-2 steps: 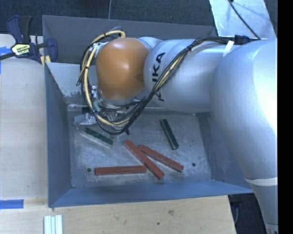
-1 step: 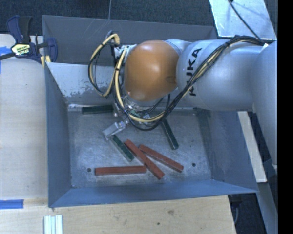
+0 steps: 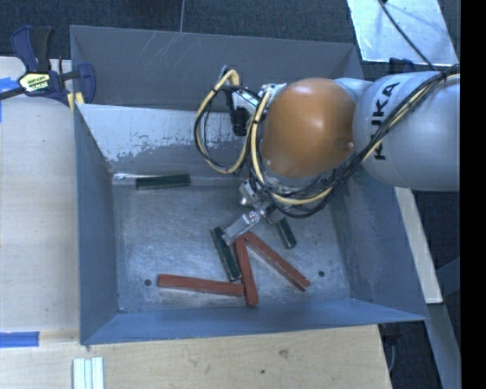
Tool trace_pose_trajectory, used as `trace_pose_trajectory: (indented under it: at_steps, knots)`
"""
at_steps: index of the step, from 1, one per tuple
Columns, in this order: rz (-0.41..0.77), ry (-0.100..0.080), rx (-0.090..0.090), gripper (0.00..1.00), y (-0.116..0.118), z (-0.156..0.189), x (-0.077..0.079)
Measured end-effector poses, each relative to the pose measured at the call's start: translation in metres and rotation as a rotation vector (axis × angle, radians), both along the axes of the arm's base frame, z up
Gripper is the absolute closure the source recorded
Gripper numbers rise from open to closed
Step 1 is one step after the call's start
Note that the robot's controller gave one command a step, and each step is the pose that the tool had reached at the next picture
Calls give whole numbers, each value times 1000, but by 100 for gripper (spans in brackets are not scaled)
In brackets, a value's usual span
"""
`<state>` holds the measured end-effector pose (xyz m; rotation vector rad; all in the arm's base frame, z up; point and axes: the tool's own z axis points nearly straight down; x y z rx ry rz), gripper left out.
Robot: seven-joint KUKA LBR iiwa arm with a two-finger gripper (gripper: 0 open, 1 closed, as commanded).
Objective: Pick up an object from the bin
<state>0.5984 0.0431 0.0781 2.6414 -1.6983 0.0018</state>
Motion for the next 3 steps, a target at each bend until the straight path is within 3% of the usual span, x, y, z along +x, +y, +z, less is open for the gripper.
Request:
trace_pose_trajectory:
  at_steps: [1, 2, 3]
  knots:
    - [36, -2, 1, 0, -16, 65, -33]
    - [-44, -2, 2, 0, -71, 46, -12]
    - [-46, -2, 4, 0, -47, 32, 5]
